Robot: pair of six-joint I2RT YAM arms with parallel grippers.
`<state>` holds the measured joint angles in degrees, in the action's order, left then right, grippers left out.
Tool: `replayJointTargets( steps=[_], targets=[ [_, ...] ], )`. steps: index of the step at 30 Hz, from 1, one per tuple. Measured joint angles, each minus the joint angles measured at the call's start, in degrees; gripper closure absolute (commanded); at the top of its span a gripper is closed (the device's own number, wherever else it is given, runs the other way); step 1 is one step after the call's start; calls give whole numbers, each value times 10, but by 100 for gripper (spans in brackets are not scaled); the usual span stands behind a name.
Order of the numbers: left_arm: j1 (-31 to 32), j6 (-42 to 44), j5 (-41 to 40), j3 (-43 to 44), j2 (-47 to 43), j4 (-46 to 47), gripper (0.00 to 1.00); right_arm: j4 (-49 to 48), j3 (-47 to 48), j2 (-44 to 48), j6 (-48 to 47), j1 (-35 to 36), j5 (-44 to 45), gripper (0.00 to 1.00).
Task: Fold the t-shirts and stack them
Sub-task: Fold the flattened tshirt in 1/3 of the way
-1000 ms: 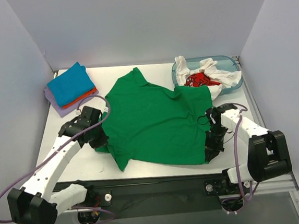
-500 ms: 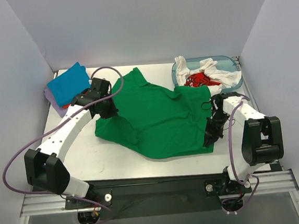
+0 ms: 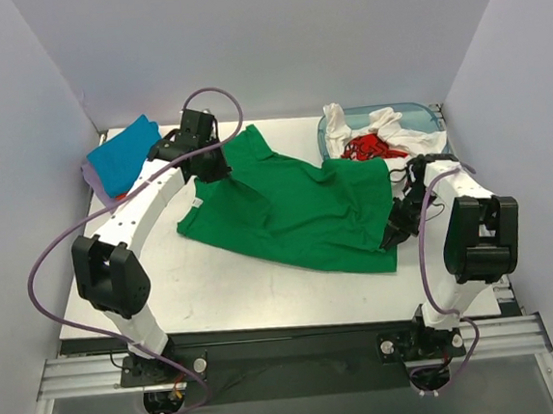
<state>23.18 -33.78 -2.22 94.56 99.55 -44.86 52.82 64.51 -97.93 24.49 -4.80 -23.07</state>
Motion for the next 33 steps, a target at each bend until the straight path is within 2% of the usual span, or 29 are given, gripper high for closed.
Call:
replayJointTargets(
  steps=[9, 28, 33],
  targets=[
    [0, 12, -2, 49, 37, 7, 100, -1, 16, -14, -8, -28, -10, 100],
    [-1, 14, -40, 28, 30, 25, 100, 0, 17, -16, -22, -51, -12, 100],
    [-4, 12, -36, 16, 25, 41, 100, 0, 34, -46, -26, -54, -12, 100]
  ],
)
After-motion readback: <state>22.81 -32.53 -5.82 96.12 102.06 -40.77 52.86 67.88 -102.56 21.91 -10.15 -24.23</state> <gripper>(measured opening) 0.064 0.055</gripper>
